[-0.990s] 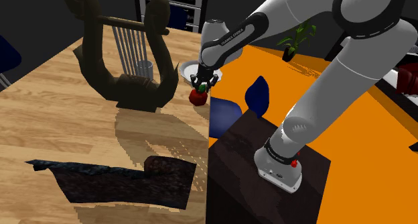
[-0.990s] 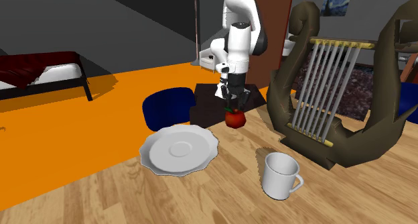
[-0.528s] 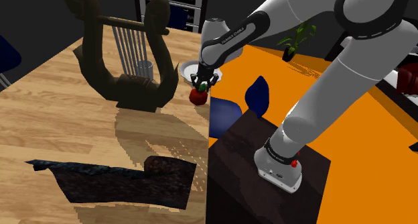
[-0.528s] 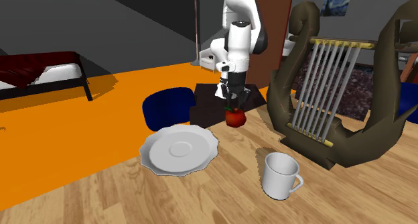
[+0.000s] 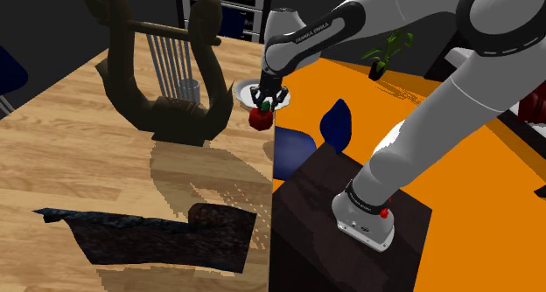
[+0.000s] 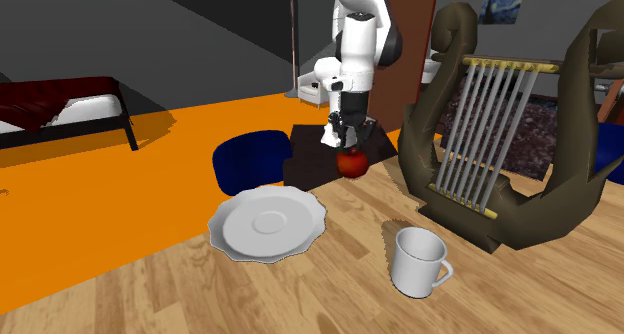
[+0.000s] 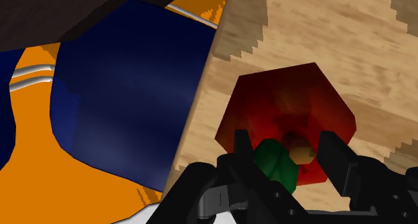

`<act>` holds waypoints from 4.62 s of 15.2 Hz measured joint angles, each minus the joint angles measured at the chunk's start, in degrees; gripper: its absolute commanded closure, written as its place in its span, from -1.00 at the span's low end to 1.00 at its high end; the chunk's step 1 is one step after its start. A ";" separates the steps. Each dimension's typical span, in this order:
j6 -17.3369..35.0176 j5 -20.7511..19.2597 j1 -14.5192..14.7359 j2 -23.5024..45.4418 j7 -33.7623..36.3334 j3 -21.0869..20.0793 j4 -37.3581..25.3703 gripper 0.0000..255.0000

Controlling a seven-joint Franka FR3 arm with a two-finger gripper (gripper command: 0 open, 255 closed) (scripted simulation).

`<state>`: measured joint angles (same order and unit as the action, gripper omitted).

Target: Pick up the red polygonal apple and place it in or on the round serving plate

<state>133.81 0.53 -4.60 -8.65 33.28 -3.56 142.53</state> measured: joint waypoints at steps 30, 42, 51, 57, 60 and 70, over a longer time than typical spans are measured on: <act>-22.82 1.41 -10.41 29.00 -19.55 9.25 -51.70 1.00; -16.96 1.99 -11.11 33.62 -20.59 9.28 -50.43 1.00; -11.38 2.33 -11.18 36.56 -20.76 9.09 -47.79 1.00; -10.17 2.39 -11.15 37.10 -20.75 9.04 -47.12 1.00; -10.16 2.39 -11.15 37.11 -20.75 9.04 -47.12 -1.00; -14.72 2.15 -11.22 34.94 -20.74 9.22 -49.63 -1.00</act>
<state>119.10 2.68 -15.82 26.29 12.54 5.66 92.89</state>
